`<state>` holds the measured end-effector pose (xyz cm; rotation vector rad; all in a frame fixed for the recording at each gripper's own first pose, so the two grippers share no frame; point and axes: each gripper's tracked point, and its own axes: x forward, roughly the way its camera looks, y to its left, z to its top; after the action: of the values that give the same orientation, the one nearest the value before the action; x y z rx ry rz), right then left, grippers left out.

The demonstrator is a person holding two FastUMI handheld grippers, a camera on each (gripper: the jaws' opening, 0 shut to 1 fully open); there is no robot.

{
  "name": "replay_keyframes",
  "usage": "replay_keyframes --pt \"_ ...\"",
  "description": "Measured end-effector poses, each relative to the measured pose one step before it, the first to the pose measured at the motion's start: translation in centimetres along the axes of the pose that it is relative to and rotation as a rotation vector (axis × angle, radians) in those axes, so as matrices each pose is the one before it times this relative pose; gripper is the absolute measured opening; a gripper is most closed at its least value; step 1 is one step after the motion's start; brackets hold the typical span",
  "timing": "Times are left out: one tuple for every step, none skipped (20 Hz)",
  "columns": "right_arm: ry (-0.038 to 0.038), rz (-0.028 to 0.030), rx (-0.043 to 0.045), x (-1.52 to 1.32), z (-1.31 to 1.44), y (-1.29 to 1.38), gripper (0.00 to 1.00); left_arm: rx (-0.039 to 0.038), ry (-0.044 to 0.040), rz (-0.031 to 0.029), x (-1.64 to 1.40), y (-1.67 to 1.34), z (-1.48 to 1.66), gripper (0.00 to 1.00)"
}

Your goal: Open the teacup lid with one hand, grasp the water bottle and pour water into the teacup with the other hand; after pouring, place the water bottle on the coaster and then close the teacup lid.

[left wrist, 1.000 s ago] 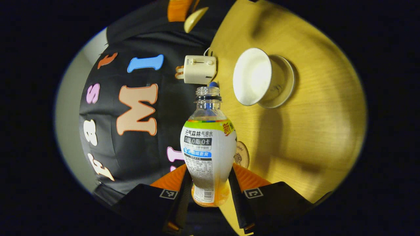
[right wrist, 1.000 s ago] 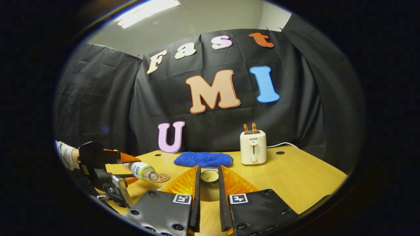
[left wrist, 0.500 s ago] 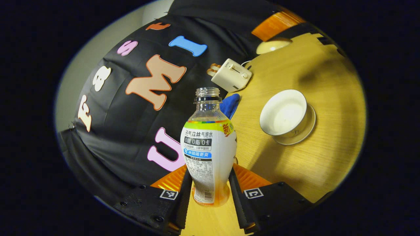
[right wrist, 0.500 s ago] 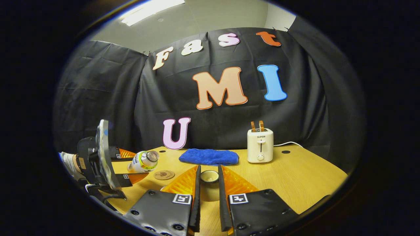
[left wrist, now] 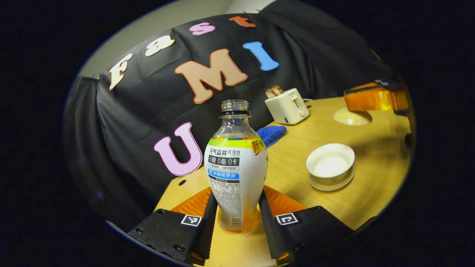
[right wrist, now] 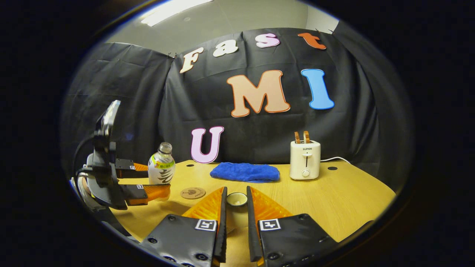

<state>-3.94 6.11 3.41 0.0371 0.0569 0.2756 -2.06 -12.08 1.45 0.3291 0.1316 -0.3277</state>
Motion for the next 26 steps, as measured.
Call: replay_keyframes --pt "0.00274 0.00748 0.00178 0.114 -0.364 0.492 0.28 -0.03717 -0.00018 -0.01304 0.13 -0.274 -0.041 0.58" --pt "0.00397 0.00892 0.00617 0.286 -0.282 0.46 0.28 -0.03028 -0.0049 -0.00525 0.023 -0.12 -0.011 0.57" --pt "0.00304 0.00909 0.00851 0.33 -0.406 0.45 0.28 -0.01993 -0.00272 -0.00328 -0.299 -0.008 -0.087 0.58" --pt "0.00277 0.00825 0.00798 0.399 -0.341 0.456 0.28 -0.0198 -0.01043 -0.00289 -0.085 0.045 0.04 0.58" --pt "0.00846 0.00796 0.00461 0.383 -0.583 0.422 0.28 -0.02973 -0.0245 0.00706 -0.268 0.22 0.164 0.58" --pt "0.01174 0.0064 0.00088 0.425 -0.53 0.36 0.28 -0.02579 -0.01253 -0.01018 -0.022 -0.157 0.107 0.58" --pt "0.01279 0.00314 -0.00138 0.276 -0.59 0.32 0.28 -0.03168 -0.01142 -0.00319 -0.15 -0.227 0.063 0.57" --pt "0.00799 0.00388 -0.00372 0.312 -0.373 0.308 0.28 -0.03084 -0.00057 -0.0091 -0.164 -0.247 0.001 0.58" --pt "0.0056 0.00414 -0.00455 0.356 -0.116 0.4 0.29 -0.02623 -0.00652 -0.0103 -0.012 -0.245 -0.058 0.57" --pt "0.00512 0.00452 -0.00513 0.271 -0.138 0.347 0.28 -0.02682 -0.00271 -0.00675 -0.066 -0.151 -0.066 0.57" --pt "0.00401 0.00264 -0.00575 0.245 -0.185 0.254 0.29 -0.02408 0.00384 -0.00018 -0.183 0.075 -0.062 0.57" --pt "0.00492 0.0007 -0.0048 0.22 -0.203 0.226 0.29 -0.02365 -0.00333 -0.00768 -0.115 0.048 0.001 0.57" --pt "0.00583 0.00016 -0.00344 0.194 -0.265 0.196 0.28 -0.02536 0.00871 -0.00686 -0.212 -0.116 -0.373 0.57" --pt "0.00556 -0.00106 -0.00149 0.289 -0.23 0.078 0.28 -0.01843 -0.0006 -0.01237 -0.127 -0.048 0.007 0.58" --pt "0.00645 -0.00331 -0.00088 0.122 -0.334 0.042 0.28 -0.01504 -0.00495 -0.00339 0.012 -0.208 -0.011 0.57" --pt "0.00581 -0.00341 -0.00014 0.266 -0.133 0.028 0.28 -0.00708 0.00291 -0.00215 -0.182 0.025 0.036 0.58" --pt "0.0073 -0.00037 0.00066 0.231 -0.255 0.065 0.28 -0.00683 -0.00669 -0.00322 0.03 0.122 -0.076 0.57" --pt "0.00874 -0.00381 -0.0001 0.21 -0.28 0.0 0.28 -0.01064 -0.00186 -0.00168 -0.197 0.021 -0.009 0.57" --pt "0.00691 -0.00418 -0.00188 0.086 -0.315 -0.095 0.28 -0.00972 -0.00307 -0.00497 -0.141 -0.044 0.057 0.57" --pt "0.00243 -0.00315 -0.00049 0.072 -0.042 -0.02 0.28 -0.01073 -0.00571 -0.0005 -0.044 0.085 0.173 0.57" --pt "0.00135 -0.00147 -0.00055 0.175 -0.092 0.056 0.28 -0.00426 -0.00334 0.0005 0.009 0.097 0.032 0.57" --pt "0.00191 -0.00398 -0.00144 0.045 -0.035 -0.034 0.28 -0.00434 -0.00629 0.00387 -0.117 0.252 0.086 0.57" --pt "0.0008 -0.00026 -0.00186 0.162 -0.11 -0.078 0.3 0.00093 -0.00014 0.0029 0.053 0.095 -0.079 0.57" --pt "-0.00077 0.00044 0.00184 -0.035 0.095 0.018 0.3 0.00001 0.00089 0.00538 0.156 0.144 -0.05 0.58" --pt "-0.00002 -0.00079 0.00153 -0.097 -0.037 -0.012 0.31 0.00181 0.00353 0.00327 -0.162 0.267 -0.103 0.58" --pt "-0.00217 -0.00309 0.00192 0.04 -0.001 -0.164 0.3 -0.00032 -0.00112 0.00283 0.015 0.087 -0.01 0.58"
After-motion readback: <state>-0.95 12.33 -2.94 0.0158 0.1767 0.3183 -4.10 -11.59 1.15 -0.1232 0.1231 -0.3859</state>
